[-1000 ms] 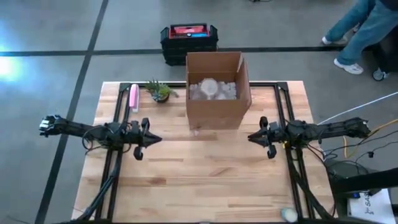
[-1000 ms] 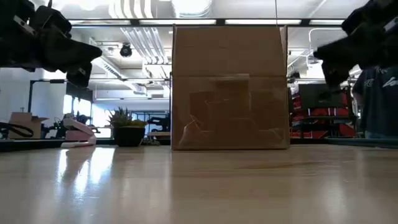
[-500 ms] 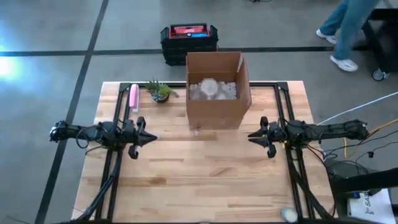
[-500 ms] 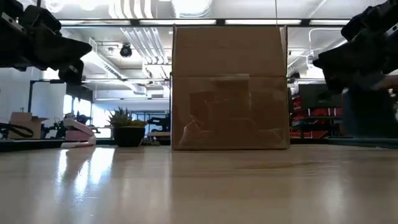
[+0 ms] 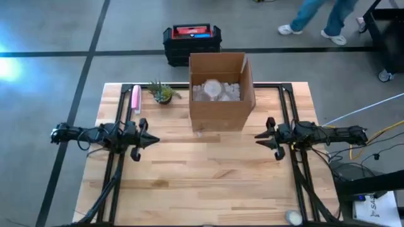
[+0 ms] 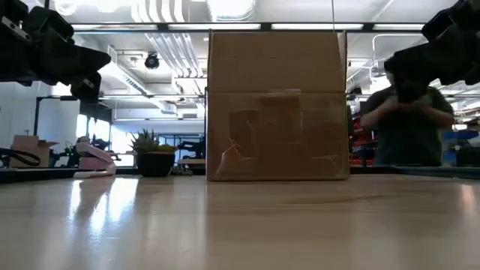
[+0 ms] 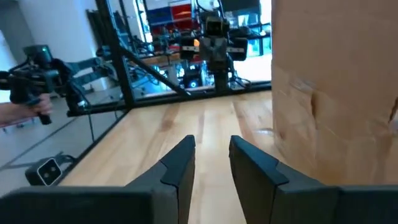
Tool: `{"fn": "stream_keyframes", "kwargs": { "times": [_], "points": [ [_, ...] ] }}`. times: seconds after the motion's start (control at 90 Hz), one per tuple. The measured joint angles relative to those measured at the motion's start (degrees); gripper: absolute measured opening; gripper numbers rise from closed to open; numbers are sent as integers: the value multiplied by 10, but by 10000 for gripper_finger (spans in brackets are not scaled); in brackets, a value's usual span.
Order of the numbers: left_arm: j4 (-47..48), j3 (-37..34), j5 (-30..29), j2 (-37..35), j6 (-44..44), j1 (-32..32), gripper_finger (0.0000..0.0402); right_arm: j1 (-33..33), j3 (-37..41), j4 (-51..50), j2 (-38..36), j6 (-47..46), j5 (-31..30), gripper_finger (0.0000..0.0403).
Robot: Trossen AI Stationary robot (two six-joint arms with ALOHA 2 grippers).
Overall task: Wrap mug
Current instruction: Return to Home Position
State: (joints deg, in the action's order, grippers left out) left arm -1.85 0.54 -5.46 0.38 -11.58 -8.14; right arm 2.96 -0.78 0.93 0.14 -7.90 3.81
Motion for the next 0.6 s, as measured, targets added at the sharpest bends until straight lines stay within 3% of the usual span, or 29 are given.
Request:
{"fn": "stream_keyframes", "kwargs": {
  "times": [0.6],
  "points": [
    [-15, 0, -2, -3, -23, 0, 0, 0, 0, -2, 12, 11, 0, 34]
  ]
}}
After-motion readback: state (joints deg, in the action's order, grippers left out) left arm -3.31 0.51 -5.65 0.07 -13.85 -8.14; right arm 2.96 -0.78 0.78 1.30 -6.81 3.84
